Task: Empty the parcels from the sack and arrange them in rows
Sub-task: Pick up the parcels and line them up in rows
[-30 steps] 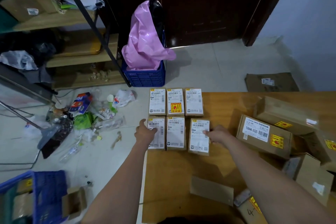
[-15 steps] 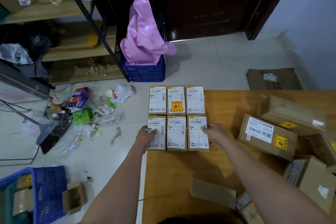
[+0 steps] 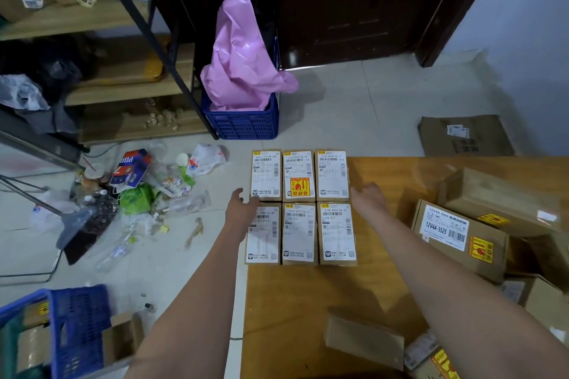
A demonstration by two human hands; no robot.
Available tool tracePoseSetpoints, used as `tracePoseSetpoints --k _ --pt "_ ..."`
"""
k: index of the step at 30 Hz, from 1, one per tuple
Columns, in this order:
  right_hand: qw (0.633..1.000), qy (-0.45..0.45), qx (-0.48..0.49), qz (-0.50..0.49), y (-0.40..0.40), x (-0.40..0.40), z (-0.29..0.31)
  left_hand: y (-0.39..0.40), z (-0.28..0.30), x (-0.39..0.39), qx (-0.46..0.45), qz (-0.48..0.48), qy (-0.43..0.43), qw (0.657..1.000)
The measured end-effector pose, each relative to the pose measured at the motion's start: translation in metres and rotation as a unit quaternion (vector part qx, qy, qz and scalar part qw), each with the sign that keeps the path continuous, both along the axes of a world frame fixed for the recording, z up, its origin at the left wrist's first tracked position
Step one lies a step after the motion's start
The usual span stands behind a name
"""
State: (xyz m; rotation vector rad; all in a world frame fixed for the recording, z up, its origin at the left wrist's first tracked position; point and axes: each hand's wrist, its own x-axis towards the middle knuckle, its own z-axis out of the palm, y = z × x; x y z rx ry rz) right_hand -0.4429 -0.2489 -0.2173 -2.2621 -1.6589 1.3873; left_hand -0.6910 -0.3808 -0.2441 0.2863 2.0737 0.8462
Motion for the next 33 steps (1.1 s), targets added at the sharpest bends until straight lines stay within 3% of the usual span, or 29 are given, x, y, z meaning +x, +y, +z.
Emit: tracePoseSetpoints --k 9,20,27,33 --pt "0.994 0.071 -0.014 0.077 0.037 -0.036 -0.004 0.044 -0.001 -0.014 0.004 -0.068 0.031 0.997" --pt "0.997 0.048 0.010 0.063 0.030 -0.040 -0.010 0.042 -0.003 -0.018 0.029 -0.075 0.001 0.997" --pt "0.996 0.040 -0.068 -0.028 0.018 -0.029 -0.002 0.026 0.001 -0.009 -0.002 -0.022 -0.043 0.999" --pt "0.981 0.008 -0.186 0.053 -0.021 -0.001 -0.006 -0.012 0.001 0.001 -0.026 -0.024 -0.122 0.992"
